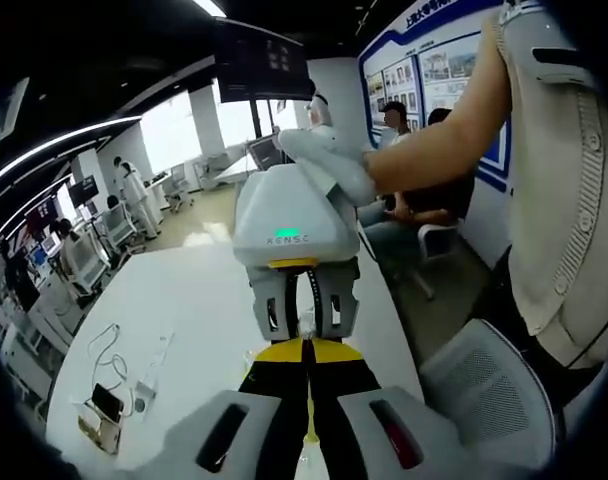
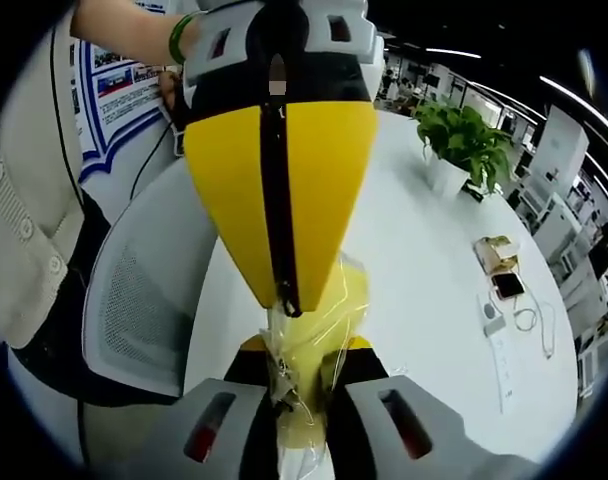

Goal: Compare the silicone blocks by pressing each to a similar depth, holding the contact briefly, and releasing to observe deformation and rebound differences across the visible hardness samples.

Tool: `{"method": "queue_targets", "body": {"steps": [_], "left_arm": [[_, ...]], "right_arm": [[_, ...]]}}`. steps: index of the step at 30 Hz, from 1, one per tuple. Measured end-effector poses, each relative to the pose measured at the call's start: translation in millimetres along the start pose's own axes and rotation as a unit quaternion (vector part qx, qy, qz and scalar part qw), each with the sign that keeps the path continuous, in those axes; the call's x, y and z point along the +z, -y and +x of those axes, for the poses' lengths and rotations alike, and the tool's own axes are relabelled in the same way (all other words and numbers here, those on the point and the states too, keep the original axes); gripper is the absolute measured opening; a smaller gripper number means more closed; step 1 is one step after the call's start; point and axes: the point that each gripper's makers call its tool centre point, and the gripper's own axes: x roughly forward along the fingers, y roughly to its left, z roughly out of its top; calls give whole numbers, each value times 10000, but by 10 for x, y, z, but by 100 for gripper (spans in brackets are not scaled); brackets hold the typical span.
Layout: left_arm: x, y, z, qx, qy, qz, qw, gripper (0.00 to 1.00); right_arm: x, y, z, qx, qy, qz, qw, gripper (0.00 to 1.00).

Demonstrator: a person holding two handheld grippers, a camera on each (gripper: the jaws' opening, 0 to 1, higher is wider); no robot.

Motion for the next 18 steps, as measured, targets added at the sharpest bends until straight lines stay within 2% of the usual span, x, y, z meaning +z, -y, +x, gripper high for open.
{"method": "queue_targets", "body": {"steps": [6,8,18], "left_arm": [[18,8,11,36,-9,16,10000,0],[20,17,13,28,-14,-1,10000,0],[6,10,-9,44,-34,8,10000,0]], "right_arm": [[8,37,6,-58,39,36,10000,6],[11,12,11,23,48,137,9999,6],[23,27,19,-36,72,-17,10000,8]]}}
